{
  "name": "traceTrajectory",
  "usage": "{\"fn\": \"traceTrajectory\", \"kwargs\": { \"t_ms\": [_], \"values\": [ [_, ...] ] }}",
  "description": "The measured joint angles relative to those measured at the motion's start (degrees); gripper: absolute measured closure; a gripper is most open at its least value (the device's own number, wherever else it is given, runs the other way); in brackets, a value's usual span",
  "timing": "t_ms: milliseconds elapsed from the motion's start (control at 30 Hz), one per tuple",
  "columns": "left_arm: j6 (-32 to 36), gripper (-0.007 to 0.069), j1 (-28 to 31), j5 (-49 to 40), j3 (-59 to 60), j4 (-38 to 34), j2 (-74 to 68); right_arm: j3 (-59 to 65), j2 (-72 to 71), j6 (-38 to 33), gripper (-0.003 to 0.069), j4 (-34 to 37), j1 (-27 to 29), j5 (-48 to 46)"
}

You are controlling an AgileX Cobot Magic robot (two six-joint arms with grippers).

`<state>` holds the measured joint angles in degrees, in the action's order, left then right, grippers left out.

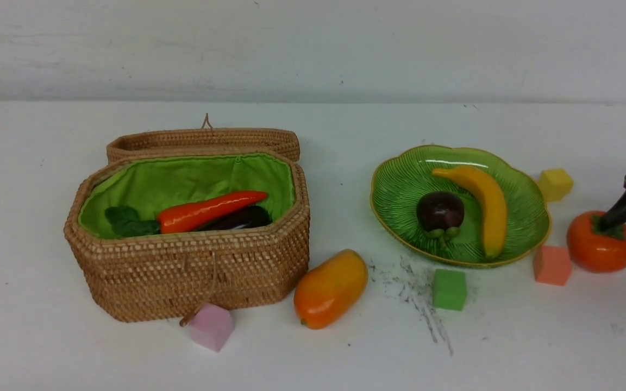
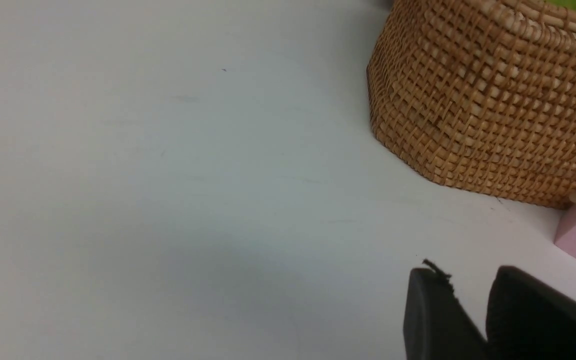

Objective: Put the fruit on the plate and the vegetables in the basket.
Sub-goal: Grab a tomato with your right arm and place it on the plate on the right.

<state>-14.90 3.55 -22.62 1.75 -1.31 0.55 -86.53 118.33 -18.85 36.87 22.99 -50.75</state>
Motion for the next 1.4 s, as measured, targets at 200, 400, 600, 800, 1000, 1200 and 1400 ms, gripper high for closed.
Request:
{"fn": "traceTrajectory", "kwargs": {
  "t_ms": [200,400,600,800,1000,1200,1400],
  "values": [
    [0.0,0.0449,0.0,0.0,0.0,0.0,0.0,-0.2,1.4,0.0,0.0077,3.2,-0.3,0.4],
    [0.0,0.0445,0.0,0.0,0.0,0.0,0.0,-1.3,1.6,0.0,0.0162,3.7,-0.4,-1.2],
    [0.0,0.0442,0.0,0.0,0.0,0.0,0.0,-7.2,2.3,0.0,0.0162,0.4,-0.4,-8.7],
    [0.0,0.0442,0.0,0.0,0.0,0.0,0.0,-12.4,-4.7,1.7,0.0162,-1.1,-0.5,-10.5],
    [-0.1,0.0441,0.0,0.0,0.0,0.0,0.0,-13.1,-14.3,-1.9,0.0162,9.4,-5.0,-11.1],
    [-0.1,0.0438,0.0,0.0,0.0,0.0,0.0,-13.3,-15.2,-12.0,0.0162,25.0,-23.7,-8.8],
    [-0.1,0.0438,0.0,0.0,0.0,0.0,0.0,-13.3,-9.4,-19.5,0.0162,29.9,-40.0,0.9]
  ]
}}
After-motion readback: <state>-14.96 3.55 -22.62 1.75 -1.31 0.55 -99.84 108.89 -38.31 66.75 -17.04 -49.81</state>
